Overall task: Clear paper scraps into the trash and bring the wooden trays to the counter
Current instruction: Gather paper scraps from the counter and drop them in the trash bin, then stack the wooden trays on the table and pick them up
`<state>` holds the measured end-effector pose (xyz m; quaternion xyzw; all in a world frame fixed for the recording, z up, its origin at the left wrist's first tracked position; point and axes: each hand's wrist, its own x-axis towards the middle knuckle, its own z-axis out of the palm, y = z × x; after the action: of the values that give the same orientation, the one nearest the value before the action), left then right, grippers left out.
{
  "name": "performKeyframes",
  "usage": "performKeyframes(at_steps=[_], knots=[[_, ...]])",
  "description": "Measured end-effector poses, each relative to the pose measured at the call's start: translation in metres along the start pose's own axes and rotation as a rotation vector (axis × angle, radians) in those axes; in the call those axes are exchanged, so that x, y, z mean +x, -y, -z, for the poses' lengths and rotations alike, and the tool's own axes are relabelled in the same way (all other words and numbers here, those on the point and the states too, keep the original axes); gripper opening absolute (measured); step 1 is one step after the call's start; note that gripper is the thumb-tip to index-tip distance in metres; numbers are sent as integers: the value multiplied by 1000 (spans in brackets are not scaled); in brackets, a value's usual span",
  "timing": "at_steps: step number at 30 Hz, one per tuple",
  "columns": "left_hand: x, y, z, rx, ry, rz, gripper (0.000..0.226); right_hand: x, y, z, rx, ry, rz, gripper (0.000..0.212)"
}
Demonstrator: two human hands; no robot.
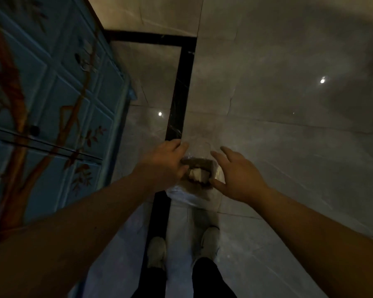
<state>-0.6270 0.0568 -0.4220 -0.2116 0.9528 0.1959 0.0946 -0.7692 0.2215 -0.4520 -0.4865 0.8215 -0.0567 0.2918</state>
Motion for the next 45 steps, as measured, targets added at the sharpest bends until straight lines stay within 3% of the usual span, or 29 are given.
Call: performKeyframes(at_steps=[3,9,13,18,23,30,38,45], knots=[[-15,-22,62,3,36,-37,65,-29,26,60,-138,-59,20,81],[-35,-63,198,266,-169,-294,68,-99,77,187,-278,-308,-43,83],[-50,-107,285,457,-309,-525,68,-161,101,252,-394,-457,-147,84],[-77,-186,340,536,-383,-732,67,-261,112,300,-459,-564,-338,81],[-102,-282,356,571,-401,-983,65,-369,97,318,-488,-653,-539,80],[-141,-430,340,566,-436,-1173,66,-513,55,311,-483,-713,-810,83],[-190,-648,276,538,-490,-1428,64,-709,-33,285,-490,-755,-1058,80],[-222,-782,226,524,-412,-1594,63,-828,-96,263,-463,-764,-1224,81]])
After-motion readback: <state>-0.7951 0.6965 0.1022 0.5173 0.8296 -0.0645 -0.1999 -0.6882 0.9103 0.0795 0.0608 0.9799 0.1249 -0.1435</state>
